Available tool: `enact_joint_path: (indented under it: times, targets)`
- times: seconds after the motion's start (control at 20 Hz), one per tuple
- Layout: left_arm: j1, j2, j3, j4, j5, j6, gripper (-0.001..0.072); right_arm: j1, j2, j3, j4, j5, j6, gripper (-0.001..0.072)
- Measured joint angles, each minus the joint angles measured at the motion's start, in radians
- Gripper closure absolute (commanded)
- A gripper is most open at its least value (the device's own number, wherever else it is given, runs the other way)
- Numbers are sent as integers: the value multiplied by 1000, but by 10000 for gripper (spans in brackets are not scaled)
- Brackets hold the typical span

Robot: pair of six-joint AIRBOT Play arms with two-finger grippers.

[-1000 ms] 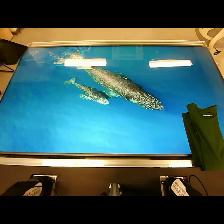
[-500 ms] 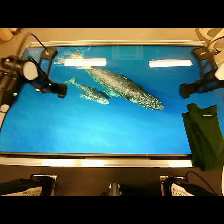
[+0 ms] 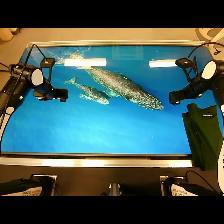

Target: Fold the shirts.

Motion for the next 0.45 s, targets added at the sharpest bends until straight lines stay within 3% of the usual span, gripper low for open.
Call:
enact_joint_path:
  times: [0.45]
  targets:
    - [0,0,-2,1,1,-12,16,2,-1,0,3,3,0,22]
